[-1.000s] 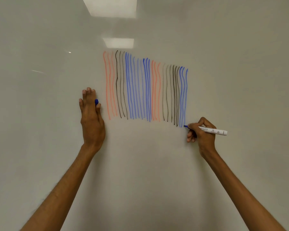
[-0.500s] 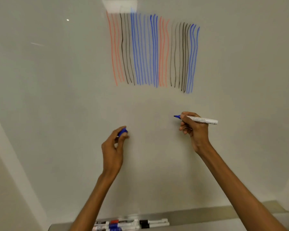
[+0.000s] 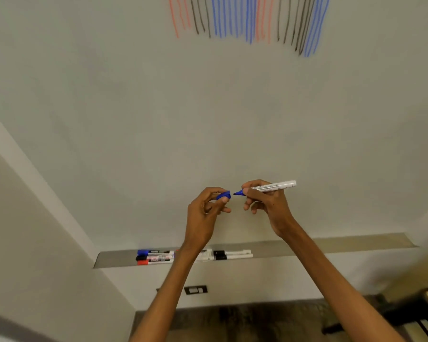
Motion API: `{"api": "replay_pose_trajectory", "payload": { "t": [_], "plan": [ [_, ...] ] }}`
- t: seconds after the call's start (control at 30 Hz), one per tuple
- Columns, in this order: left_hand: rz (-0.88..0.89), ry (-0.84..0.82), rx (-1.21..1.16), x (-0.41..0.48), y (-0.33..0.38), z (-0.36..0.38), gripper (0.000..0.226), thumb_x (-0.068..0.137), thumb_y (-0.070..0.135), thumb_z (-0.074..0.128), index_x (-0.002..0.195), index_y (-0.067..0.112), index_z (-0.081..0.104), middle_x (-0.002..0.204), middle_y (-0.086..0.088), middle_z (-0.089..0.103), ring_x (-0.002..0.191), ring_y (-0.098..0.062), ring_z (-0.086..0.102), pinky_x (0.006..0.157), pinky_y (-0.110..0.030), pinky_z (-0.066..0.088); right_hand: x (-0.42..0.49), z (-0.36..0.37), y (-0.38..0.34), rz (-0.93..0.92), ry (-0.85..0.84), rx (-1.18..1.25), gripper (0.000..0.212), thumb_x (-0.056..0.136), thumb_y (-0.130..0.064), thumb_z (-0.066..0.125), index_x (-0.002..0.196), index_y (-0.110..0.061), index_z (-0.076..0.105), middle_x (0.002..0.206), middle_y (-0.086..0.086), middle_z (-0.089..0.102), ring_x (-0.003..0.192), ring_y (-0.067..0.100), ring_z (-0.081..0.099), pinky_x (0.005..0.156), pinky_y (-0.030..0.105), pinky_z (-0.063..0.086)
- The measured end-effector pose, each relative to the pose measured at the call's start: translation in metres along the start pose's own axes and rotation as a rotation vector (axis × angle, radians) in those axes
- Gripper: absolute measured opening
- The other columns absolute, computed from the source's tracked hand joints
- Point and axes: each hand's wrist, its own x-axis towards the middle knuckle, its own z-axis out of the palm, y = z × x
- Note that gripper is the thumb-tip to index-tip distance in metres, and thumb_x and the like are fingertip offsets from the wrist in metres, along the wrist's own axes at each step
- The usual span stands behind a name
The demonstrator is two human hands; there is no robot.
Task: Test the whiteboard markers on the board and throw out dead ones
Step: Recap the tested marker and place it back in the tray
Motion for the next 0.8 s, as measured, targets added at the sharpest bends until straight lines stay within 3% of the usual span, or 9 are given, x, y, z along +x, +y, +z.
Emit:
{"api": "replay_pose_trajectory", "payload": {
  "t": [0.33,0.47,0.57,0.8],
  "plan": [
    [-0.134,-0.082,-0.017,-0.034,-0.039,0.006,0.022,0.097,0.014,0.061,0.117,0.006,0.065,0.102,-0.009,0.074,0.08,-0.024,0.074,0.078,-0.034,0.061,-0.024,0.009,0.048,0.079,-0.011,-0.07,0.015,0.088,-0.011,0.07,0.095,0.002,0.072,0.065,0.011,0.067,0.052,0.021,0.062,0.046,0.023,0.048],
    [-0.205,-0.103,-0.035,-0.042,-0.056,0.006,0.016,0.098,0.014,0.058,0.109,0.005,0.067,0.089,-0.01,0.076,0.078,-0.024,0.074,0.078,-0.034,0.06,-0.036,0.016,0.071,0.117,0.074,-0.034,0.018,0.088,-0.015,0.07,0.092,0.002,0.073,0.062,0.011,0.065,0.05,0.021,0.061,0.045,0.024,0.047],
    [-0.172,-0.079,0.032,-0.052,-0.067,0.012,0.016,0.099,0.014,0.058,0.107,0.002,0.066,0.088,-0.008,0.075,0.077,-0.018,0.074,0.075,-0.026,0.06,-0.045,0.021,0.087,0.161,0.165,0.013,0.018,0.089,-0.015,0.07,0.089,0.003,0.072,0.059,0.01,0.064,0.046,0.018,0.056,0.041,0.023,0.042],
    [-0.126,-0.019,0.117,-0.064,-0.096,0.027,0.008,0.099,0.012,0.059,0.102,0.011,0.066,0.086,0.0,0.072,0.08,-0.013,0.072,0.076,-0.026,0.06,-0.051,0.029,0.113,0.279,0.319,0.149,0.017,0.09,-0.014,0.068,0.084,0.002,0.068,0.054,0.008,0.059,0.044,0.017,0.054,0.042,0.022,0.043]
  ]
}}
